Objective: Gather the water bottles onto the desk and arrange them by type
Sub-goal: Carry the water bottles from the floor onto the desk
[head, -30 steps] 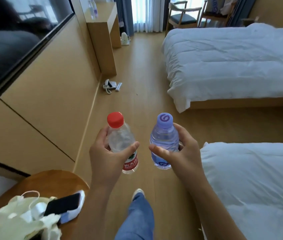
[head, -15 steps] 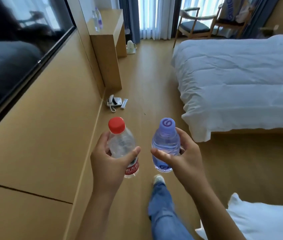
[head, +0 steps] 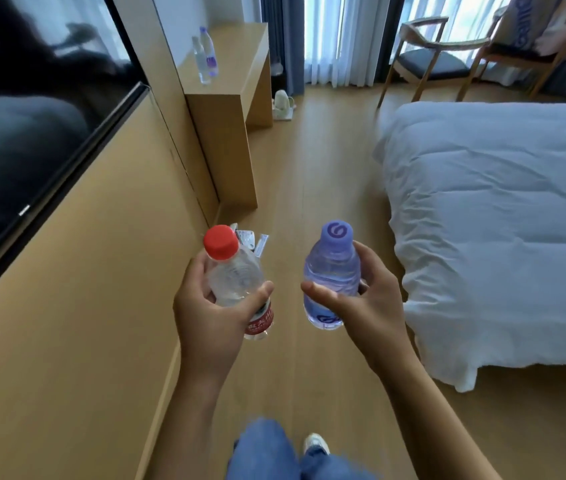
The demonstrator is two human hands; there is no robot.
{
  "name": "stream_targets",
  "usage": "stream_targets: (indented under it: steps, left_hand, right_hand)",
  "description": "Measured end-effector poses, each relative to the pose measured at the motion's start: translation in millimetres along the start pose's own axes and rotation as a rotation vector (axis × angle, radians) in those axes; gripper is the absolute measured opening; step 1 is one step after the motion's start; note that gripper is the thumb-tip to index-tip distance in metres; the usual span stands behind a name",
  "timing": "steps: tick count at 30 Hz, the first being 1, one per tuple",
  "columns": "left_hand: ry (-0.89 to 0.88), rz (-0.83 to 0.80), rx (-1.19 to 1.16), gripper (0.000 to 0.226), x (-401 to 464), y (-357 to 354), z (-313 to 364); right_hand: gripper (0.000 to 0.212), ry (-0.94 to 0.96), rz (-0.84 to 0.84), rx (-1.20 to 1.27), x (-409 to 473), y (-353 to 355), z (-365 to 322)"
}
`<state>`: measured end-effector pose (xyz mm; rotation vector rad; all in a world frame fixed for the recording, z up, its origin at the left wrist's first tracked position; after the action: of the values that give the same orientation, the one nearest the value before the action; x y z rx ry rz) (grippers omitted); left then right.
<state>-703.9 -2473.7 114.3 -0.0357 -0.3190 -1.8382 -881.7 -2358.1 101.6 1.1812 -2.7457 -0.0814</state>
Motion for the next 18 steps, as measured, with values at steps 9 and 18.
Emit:
stream_targets:
  steps: [9,18]
  left_hand:
    - [0.036,-0.031,-0.034,0.066,215,-69,-48]
    - [-0.083,-0.136,-0.038,0.068,465,-137,-37]
  right_hand:
    - [0.05,-0.056,0.037,-0.002,212,-54,41]
    - [0.056,0.005,0.113,-0.003,431,-101,26]
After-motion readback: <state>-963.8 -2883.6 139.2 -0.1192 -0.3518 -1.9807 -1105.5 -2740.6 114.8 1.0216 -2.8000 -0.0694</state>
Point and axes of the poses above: each hand's wrist, its own x-axis towards the middle knuckle, its own y-axis out of the back of the hand, z = x × y, the point moved 6 cm from there along x, towards the middle knuckle, and after that the axes turned 1 degree about -y, right-handed, at the moved point
